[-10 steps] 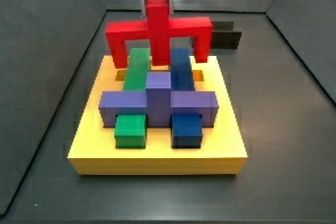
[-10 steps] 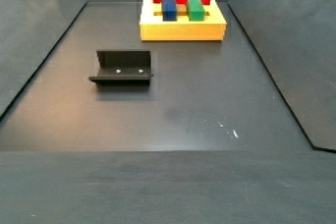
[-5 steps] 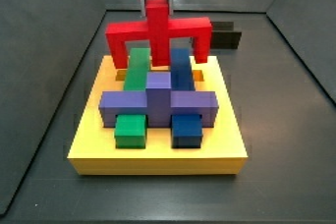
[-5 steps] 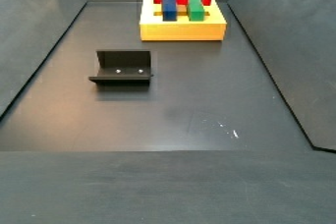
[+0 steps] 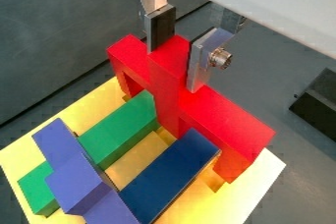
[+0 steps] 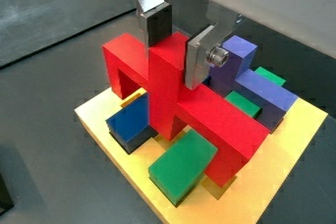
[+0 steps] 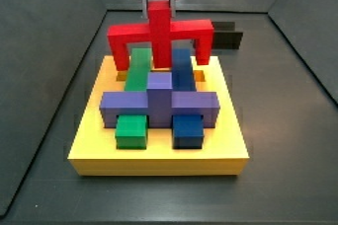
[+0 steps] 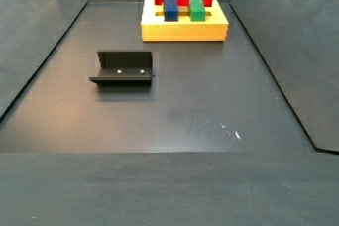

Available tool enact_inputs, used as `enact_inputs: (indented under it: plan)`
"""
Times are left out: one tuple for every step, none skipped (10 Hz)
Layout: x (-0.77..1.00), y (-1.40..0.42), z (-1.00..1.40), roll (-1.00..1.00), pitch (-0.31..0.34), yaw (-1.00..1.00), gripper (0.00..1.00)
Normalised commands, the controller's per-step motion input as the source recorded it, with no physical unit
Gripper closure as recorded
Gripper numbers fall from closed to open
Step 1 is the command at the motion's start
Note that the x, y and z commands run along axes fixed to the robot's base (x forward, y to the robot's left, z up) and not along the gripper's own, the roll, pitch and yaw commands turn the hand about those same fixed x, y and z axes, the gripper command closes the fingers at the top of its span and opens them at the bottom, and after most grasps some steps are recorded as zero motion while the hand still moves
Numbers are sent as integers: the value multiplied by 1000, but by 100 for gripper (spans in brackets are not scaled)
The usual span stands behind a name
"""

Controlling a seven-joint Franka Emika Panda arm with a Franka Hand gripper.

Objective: Pick up the red object. Move up. Move to above the board. Insert the red object.
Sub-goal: Insert the red object.

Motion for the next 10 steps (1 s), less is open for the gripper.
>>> enact_inputs:
  plan:
    - [0, 29, -386, 9, 0, -131, 100]
    - [0, 0, -386, 4, 0, -134, 100]
    - [0, 0, -409, 6, 0, -131, 100]
    - [0, 0, -423, 3, 0, -129, 100]
    - [-109, 26, -357, 11, 0, -111, 100]
    - [-269, 6, -251, 27, 0, -77, 100]
    - [-320, 0, -160, 49, 0, -40, 100]
    - [-311, 0, -117, 46, 0, -23, 100]
    - [-191, -14, -106, 36, 0, -3, 100]
    - [20, -51, -134, 27, 3, 0, 100]
